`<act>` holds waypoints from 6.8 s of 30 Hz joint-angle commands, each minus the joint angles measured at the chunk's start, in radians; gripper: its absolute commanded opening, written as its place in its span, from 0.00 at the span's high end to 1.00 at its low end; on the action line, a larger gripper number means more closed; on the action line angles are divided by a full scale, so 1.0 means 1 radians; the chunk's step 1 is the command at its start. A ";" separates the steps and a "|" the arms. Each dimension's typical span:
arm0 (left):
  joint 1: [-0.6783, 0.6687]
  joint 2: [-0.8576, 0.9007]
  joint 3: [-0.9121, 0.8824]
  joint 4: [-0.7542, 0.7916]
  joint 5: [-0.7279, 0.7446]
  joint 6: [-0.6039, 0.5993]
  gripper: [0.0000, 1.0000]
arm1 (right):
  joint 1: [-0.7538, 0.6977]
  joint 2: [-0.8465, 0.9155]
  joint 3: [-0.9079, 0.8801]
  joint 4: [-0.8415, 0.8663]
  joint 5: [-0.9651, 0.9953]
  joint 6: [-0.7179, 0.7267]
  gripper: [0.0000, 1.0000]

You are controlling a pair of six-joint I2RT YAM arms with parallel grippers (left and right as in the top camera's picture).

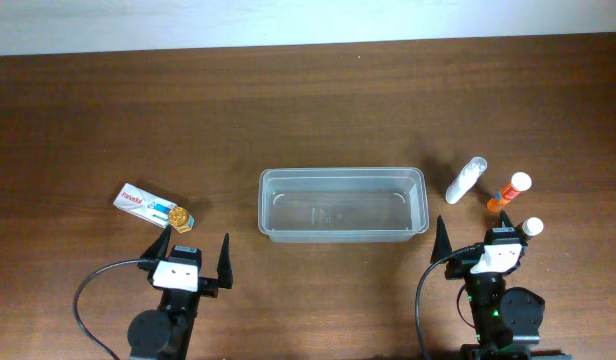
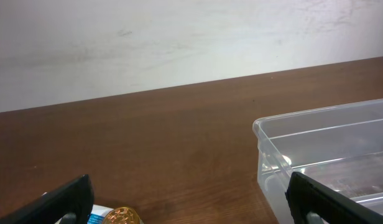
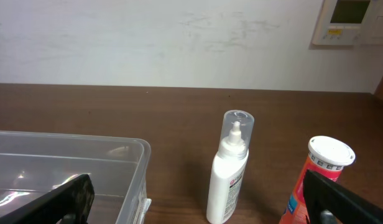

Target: Pack container

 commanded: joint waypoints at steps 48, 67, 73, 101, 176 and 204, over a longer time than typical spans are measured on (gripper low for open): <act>-0.003 -0.008 -0.004 -0.001 0.019 0.020 0.01 | 0.003 -0.002 -0.005 -0.005 0.005 0.001 0.02; -0.003 -0.008 -0.004 0.018 0.019 0.020 0.01 | 0.003 -0.002 -0.005 -0.005 0.000 0.006 0.02; -0.003 -0.009 -0.004 0.040 0.000 0.034 0.01 | 0.003 -0.002 -0.005 -0.005 0.001 0.076 0.02; -0.002 0.695 0.780 -0.599 0.015 -0.147 0.01 | 0.003 0.787 0.937 -0.653 -0.089 0.211 0.02; -0.002 1.294 1.197 -0.962 0.022 -0.147 0.01 | -0.091 1.706 1.401 -0.938 0.040 0.151 0.73; -0.002 1.294 1.197 -0.947 0.022 -0.147 0.01 | 0.153 1.374 1.596 -1.312 -0.067 0.067 0.78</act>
